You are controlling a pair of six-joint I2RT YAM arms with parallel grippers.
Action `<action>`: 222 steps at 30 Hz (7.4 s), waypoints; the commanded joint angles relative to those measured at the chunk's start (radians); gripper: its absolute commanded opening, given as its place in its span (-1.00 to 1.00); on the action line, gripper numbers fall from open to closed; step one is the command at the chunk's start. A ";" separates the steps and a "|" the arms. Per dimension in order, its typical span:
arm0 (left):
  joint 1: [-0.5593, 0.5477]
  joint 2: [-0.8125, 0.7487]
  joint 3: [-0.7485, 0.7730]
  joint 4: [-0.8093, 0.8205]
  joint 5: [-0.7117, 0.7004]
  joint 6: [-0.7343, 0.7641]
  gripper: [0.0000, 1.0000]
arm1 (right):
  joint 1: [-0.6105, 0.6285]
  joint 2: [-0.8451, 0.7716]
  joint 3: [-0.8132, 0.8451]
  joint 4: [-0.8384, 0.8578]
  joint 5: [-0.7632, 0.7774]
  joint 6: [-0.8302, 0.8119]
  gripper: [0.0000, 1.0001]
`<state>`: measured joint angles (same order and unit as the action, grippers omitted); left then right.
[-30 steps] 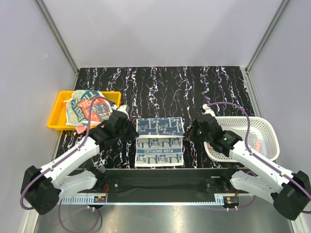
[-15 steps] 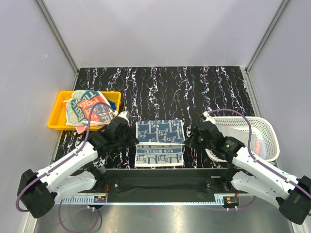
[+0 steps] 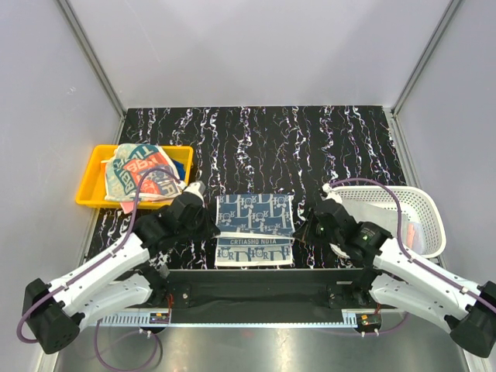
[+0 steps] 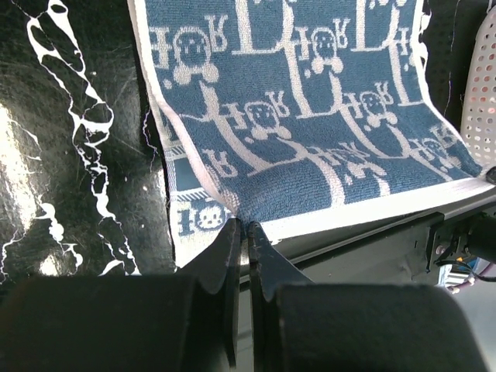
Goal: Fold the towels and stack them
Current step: Fold the towel
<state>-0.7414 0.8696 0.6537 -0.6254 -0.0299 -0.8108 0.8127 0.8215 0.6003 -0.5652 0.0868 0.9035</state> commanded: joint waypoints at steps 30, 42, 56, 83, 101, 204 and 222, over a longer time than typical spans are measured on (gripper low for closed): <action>-0.085 0.012 -0.223 0.039 -0.011 -0.097 -1.00 | 0.100 0.074 -0.197 0.110 -0.016 0.120 -1.00; -0.088 -0.033 -0.160 -0.043 -0.044 -0.090 -0.35 | 0.123 -0.010 -0.162 0.045 -0.018 0.121 -0.28; 0.055 0.353 0.224 0.049 -0.134 0.127 -0.18 | -0.125 0.399 0.202 0.128 0.092 -0.196 -0.04; 0.220 0.898 0.481 0.145 -0.125 0.295 -0.16 | -0.308 0.972 0.503 0.241 0.068 -0.376 -0.18; 0.266 0.931 0.517 0.187 -0.073 0.286 -0.06 | -0.339 1.013 0.569 0.260 0.024 -0.396 -0.74; 0.415 1.063 0.730 0.385 0.096 0.340 -1.00 | -0.468 1.072 0.678 0.473 -0.104 -0.472 -1.00; 0.401 0.781 0.414 0.538 0.128 0.280 -1.00 | -0.463 0.762 0.354 0.588 -0.143 -0.405 -1.00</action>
<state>-0.3382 1.7077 1.1130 -0.1596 0.0963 -0.5251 0.3573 1.6596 1.0161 -0.0422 -0.0521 0.4732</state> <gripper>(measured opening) 0.022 0.055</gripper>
